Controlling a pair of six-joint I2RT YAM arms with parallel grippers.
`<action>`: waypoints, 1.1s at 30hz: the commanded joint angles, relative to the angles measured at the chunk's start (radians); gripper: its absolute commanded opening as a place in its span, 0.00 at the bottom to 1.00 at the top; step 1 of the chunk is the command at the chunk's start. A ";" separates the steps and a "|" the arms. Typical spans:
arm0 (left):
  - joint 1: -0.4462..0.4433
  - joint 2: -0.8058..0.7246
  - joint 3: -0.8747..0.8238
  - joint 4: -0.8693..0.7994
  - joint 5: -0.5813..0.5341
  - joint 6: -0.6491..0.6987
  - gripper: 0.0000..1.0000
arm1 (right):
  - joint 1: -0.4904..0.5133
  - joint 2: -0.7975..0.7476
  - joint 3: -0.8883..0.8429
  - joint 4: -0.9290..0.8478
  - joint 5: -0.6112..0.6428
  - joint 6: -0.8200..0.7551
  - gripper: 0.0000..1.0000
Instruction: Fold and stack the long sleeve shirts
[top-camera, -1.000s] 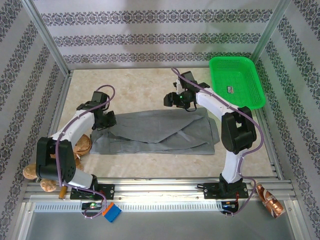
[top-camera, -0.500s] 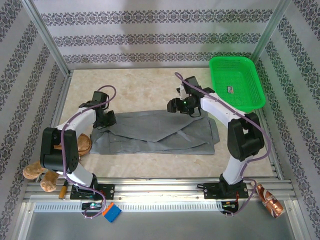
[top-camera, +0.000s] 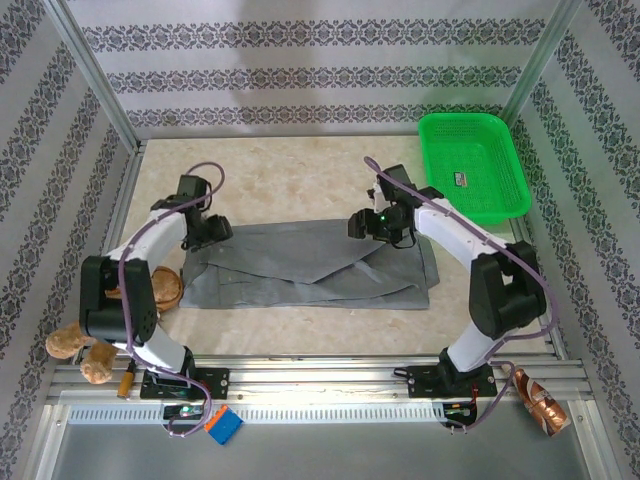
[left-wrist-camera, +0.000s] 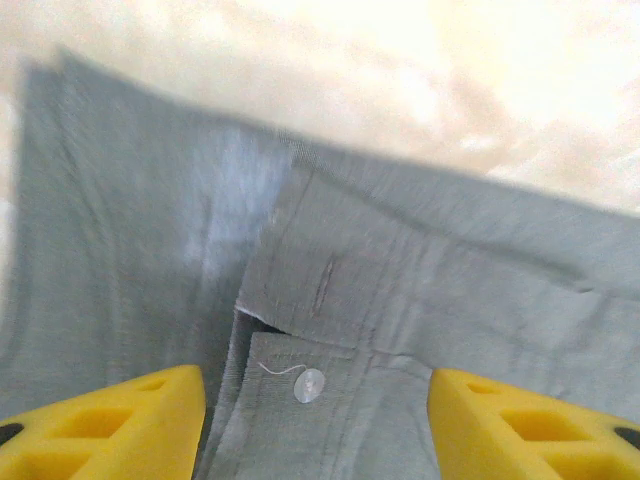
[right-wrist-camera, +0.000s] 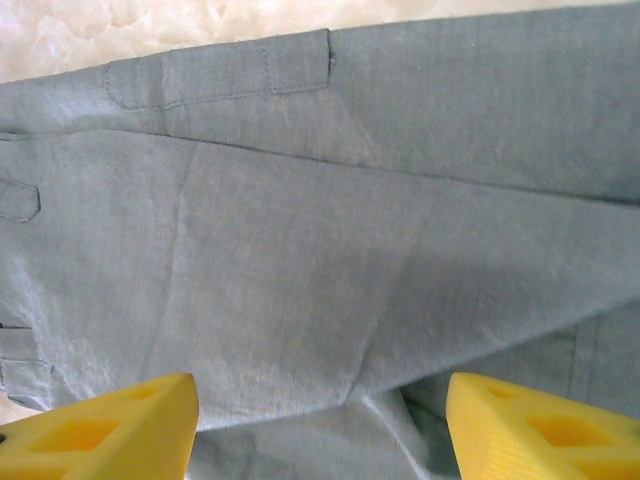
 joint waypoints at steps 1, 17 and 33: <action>-0.003 -0.131 0.103 -0.091 -0.030 -0.019 0.64 | -0.001 -0.033 -0.055 -0.040 0.046 0.090 0.64; -0.044 0.159 -0.010 -0.098 0.005 -0.104 0.20 | 0.043 0.239 -0.064 0.108 0.152 0.469 0.48; -0.093 0.057 -0.259 0.058 0.213 -0.272 0.23 | 0.008 0.838 0.768 0.126 0.176 0.767 0.52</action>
